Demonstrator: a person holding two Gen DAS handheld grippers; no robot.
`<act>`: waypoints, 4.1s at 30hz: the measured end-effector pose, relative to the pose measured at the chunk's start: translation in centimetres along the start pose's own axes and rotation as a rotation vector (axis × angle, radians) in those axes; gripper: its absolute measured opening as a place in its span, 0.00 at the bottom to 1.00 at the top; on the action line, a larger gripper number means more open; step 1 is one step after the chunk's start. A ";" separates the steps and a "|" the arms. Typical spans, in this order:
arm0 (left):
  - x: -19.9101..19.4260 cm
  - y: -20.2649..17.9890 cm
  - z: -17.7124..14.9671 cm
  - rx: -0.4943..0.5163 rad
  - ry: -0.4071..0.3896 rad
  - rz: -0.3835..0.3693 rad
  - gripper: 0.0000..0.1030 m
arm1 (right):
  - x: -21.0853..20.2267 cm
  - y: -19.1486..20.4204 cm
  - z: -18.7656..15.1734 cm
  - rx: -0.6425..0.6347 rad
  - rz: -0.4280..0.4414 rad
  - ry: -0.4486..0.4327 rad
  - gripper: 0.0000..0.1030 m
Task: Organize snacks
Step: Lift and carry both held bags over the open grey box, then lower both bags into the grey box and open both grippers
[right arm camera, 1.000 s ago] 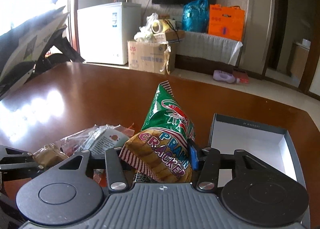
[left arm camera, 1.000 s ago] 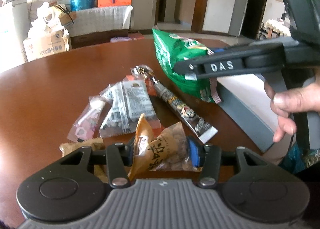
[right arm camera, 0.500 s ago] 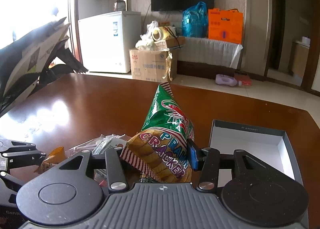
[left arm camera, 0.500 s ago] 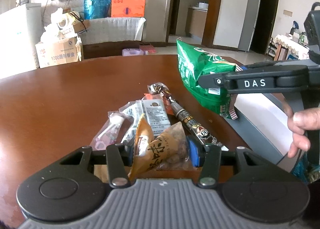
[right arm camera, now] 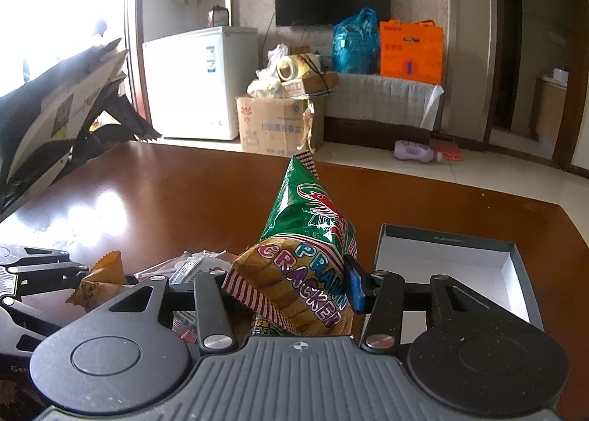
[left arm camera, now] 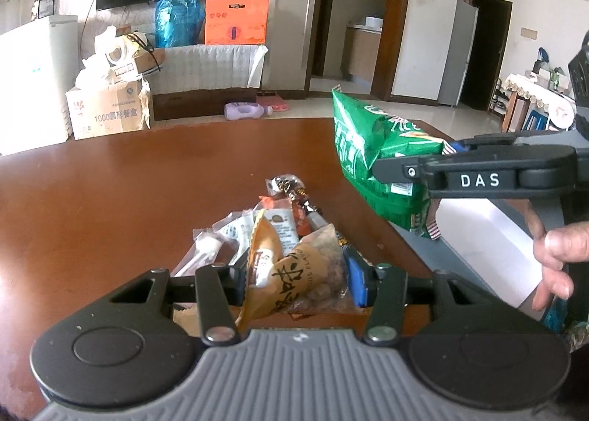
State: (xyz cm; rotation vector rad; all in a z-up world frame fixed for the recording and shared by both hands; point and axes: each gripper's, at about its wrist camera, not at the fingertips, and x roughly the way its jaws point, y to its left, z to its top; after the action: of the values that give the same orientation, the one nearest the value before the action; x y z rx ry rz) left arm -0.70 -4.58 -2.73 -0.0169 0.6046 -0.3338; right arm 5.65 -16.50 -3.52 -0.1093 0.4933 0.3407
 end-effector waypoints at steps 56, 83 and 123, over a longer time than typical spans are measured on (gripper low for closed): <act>2.8 -11.8 4.7 0.102 -0.062 -0.096 0.46 | -6.3 -7.9 -2.6 0.120 -0.120 -0.060 0.47; 9.7 -15.4 7.4 0.160 -0.004 -0.166 0.46 | -6.4 -11.2 -5.3 0.160 -0.155 -0.008 0.47; 17.4 -14.3 8.5 0.165 0.059 -0.155 0.47 | -3.1 -12.4 -5.1 0.218 -0.154 0.004 0.47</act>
State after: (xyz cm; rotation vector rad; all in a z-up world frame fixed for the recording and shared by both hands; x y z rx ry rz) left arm 13.15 -24.26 -3.75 0.1054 0.6344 -0.5348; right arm 5.11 -29.96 -6.25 0.0636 0.5193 0.1346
